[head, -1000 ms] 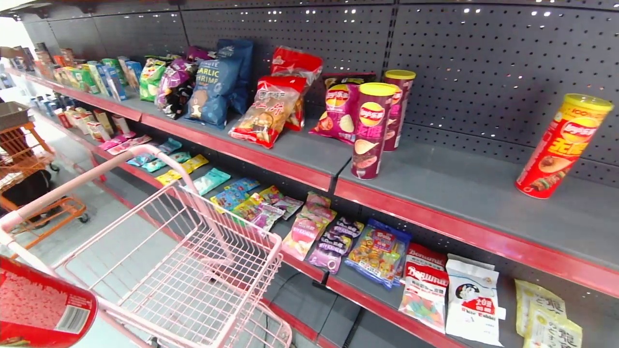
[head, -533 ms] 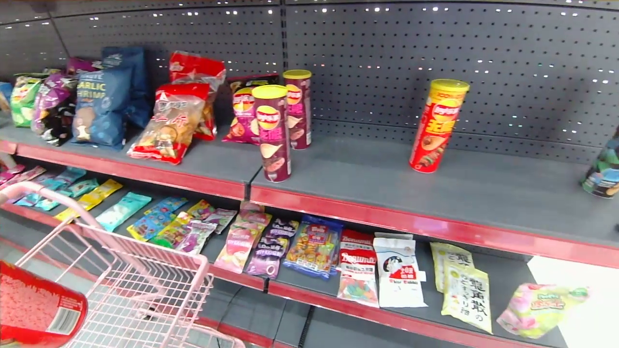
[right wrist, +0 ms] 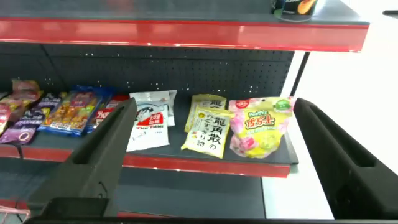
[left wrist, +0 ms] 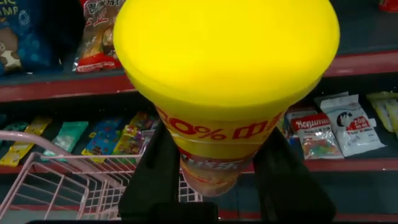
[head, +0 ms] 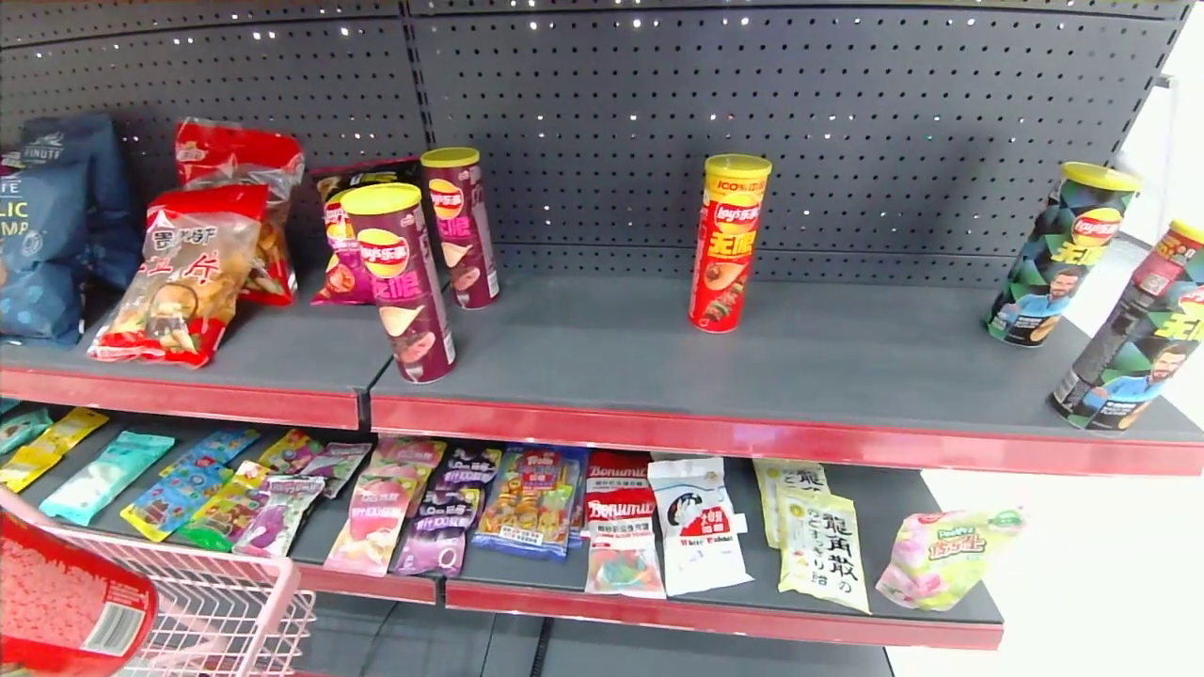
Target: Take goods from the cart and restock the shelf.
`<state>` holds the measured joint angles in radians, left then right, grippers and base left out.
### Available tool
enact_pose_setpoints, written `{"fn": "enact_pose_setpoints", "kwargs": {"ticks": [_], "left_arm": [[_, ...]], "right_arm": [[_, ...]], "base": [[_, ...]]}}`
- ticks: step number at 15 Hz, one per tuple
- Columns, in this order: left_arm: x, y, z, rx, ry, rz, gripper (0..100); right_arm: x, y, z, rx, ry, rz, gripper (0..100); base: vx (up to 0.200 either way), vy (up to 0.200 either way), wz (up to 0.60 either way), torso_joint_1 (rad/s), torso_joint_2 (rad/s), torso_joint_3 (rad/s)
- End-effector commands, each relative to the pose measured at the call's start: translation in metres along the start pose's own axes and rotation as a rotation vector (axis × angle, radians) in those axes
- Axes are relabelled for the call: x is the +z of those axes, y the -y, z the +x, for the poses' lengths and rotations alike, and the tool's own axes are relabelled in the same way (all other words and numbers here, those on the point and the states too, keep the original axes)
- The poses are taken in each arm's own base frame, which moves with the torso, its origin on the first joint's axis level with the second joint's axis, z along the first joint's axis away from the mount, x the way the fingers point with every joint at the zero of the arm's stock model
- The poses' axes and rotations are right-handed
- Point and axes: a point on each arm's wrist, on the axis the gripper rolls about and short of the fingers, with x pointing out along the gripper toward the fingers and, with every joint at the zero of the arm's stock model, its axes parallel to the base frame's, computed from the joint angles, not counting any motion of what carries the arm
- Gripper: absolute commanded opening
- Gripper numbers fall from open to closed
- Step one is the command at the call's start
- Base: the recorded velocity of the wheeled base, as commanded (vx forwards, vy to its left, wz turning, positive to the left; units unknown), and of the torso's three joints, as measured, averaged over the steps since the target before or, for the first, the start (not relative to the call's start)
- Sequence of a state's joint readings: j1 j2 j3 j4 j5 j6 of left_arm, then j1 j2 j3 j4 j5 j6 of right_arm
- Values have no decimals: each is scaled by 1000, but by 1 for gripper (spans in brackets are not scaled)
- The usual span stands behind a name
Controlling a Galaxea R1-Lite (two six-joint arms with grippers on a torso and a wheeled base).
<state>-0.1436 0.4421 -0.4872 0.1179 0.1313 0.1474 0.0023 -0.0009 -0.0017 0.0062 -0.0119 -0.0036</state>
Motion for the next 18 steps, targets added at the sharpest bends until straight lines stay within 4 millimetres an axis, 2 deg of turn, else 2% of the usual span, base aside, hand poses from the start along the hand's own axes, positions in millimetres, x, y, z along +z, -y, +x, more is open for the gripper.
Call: {"fn": "enact_pose_setpoints", "kwargs": {"ticks": [1, 4, 8, 9, 11, 12, 13, 14, 15, 16, 18], "left_arm": [[-1, 0, 0, -2, -4, 14, 0], [-1, 0, -3, -2, 15, 32, 0], [-6, -1, -18, -29, 78, 30, 0], [-15, 0, -26, -39, 74, 31, 0], [-19, 1, -29, -101, 84, 29, 0], [-17, 2, -30, -170, 101, 18, 0], [-17, 2, -28, -179, 92, 13, 0], [-18, 3, -28, -185, 89, 13, 0], [-21, 4, -23, -181, 54, 15, 0], [-22, 4, -22, -174, 47, 18, 0], [-18, 5, -16, -220, 24, -3, 0]], "right_arm": [[0, 0, 0, -1, -1, -1, 100], [0, 0, 0, 0, -1, -1, 100], [0, 0, 0, 3, -2, -6, 100], [1, 0, 0, 6, 2, -10, 100], [3, -1, -1, 58, 15, -21, 100], [64, -3, -1, 156, 56, -14, 100], [98, -4, 8, 207, 40, 5, 100], [111, -5, 12, 240, 39, 3, 100], [132, -7, 37, 326, -25, -77, 100], [137, -8, 55, 346, -72, -141, 100], [164, -17, 118, 432, -144, -186, 100]], "base": [[200, 0, 0, 22, 2, -12], [200, 0, 0, 5, 1, -1], [0, 0, 0, 0, 0, 0], [0, 0, 0, 0, 0, 0], [0, 0, 0, 0, 0, 0], [0, 0, 0, 0, 0, 0], [0, 0, 0, 0, 0, 0], [0, 0, 0, 0, 0, 0], [0, 0, 0, 0, 0, 0], [0, 0, 0, 0, 0, 0], [0, 0, 0, 0, 0, 0]]}}
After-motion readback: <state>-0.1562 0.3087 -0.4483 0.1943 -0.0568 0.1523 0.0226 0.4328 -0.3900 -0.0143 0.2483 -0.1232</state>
